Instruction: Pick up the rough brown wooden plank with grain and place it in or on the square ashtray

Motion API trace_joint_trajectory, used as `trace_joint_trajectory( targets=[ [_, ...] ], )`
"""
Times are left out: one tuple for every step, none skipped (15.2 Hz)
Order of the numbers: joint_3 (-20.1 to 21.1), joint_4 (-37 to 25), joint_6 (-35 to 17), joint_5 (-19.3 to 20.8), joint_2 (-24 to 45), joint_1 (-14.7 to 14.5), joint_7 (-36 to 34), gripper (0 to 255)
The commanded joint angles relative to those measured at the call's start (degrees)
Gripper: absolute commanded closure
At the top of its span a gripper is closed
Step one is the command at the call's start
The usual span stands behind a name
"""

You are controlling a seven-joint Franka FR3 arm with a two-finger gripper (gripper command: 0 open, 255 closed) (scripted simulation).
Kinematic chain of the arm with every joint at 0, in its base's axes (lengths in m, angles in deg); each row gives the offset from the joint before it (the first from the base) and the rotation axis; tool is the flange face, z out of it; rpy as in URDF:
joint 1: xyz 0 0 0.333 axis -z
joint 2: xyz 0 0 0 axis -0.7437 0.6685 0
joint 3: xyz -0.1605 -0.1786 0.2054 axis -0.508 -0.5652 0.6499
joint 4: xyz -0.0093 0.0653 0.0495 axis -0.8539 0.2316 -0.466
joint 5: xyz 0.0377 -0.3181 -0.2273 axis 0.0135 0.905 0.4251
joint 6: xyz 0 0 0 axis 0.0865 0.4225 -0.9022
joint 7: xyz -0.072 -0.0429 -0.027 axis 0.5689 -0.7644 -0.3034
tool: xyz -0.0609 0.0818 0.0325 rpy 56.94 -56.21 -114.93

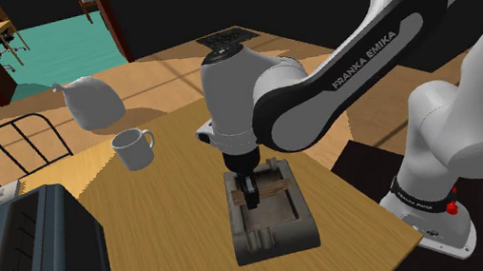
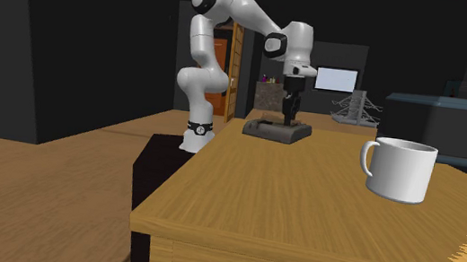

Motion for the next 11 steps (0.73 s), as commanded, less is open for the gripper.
trace_joint_trajectory(
  targets=[
    [0.05,0.13,-0.40,0.03,0.28,0.01,-0.03,255],
    [0.05,0.13,-0.40,0.03,0.28,0.01,-0.03,255],
    [0.05,0.13,-0.40,0.03,0.28,0.01,-0.03,255],
    [0.05,0.13,-0.40,0.03,0.28,0.01,-0.03,255],
    [0.05,0.13,-0.40,0.03,0.28,0.01,-0.03,255],
    [0.05,0.12,-0.39,0.03,0.28,0.01,-0.03,255],
    [0.05,0.12,-0.39,0.03,0.28,0.01,-0.03,255],
    [0.05,0.12,-0.39,0.03,0.28,0.01,-0.03,0],
    [0.05,0.12,-0.39,0.03,0.28,0.01,-0.03,0],
    [0.05,0.12,-0.39,0.03,0.28,0.01,-0.03,0],
    [0.05,0.12,-0.39,0.03,0.28,0.01,-0.03,0]
  ],
)
